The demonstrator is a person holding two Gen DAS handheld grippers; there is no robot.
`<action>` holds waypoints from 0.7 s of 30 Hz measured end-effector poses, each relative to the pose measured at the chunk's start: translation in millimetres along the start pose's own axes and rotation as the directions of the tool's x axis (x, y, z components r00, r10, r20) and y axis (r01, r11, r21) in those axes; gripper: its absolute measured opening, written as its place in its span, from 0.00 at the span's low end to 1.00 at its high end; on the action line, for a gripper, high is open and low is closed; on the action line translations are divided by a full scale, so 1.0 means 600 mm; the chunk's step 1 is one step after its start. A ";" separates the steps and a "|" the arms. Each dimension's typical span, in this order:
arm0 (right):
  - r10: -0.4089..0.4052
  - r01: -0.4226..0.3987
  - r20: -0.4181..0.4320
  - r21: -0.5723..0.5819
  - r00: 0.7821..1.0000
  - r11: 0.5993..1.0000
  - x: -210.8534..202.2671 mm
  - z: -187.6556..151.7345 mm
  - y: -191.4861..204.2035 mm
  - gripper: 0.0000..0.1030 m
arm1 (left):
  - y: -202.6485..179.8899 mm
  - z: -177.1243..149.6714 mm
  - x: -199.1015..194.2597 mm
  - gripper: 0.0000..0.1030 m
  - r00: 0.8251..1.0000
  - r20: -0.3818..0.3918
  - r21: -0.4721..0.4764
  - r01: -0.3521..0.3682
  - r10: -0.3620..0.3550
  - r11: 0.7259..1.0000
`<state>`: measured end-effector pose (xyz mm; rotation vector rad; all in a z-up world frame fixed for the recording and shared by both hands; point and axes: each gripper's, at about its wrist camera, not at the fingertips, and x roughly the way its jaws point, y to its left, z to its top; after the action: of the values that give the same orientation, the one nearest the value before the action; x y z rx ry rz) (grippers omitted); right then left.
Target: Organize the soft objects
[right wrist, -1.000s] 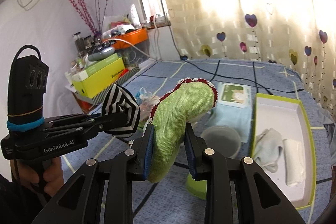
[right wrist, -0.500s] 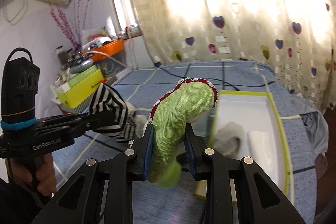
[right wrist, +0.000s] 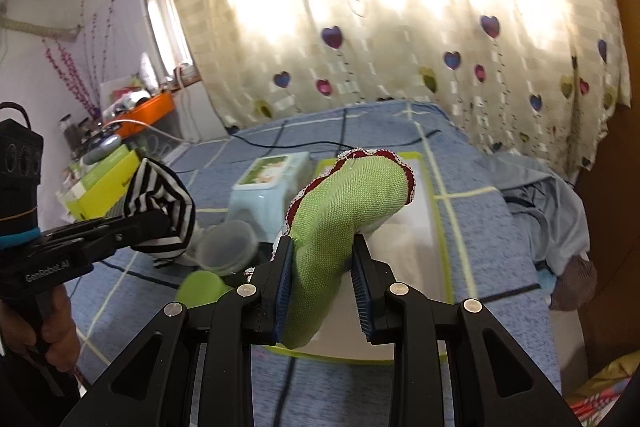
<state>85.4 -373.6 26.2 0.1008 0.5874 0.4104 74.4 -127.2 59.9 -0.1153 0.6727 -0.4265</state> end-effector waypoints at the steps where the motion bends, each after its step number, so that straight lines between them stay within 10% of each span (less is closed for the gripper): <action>1: -0.006 0.006 -0.002 0.005 1.000 1.000 -0.001 -0.003 -0.007 0.25 | -0.005 0.001 0.005 0.15 1.000 -0.005 0.004 0.005 -0.005 1.000; 21: -0.080 0.085 -0.132 0.029 0.988 0.996 0.051 -0.037 -0.083 0.26 | -0.062 -0.013 0.121 0.15 0.980 -0.164 0.014 0.114 -0.110 0.993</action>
<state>113.6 -407.4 -18.6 0.0825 0.7253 0.3283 107.7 -191.2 20.6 -0.0969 0.8242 -0.5563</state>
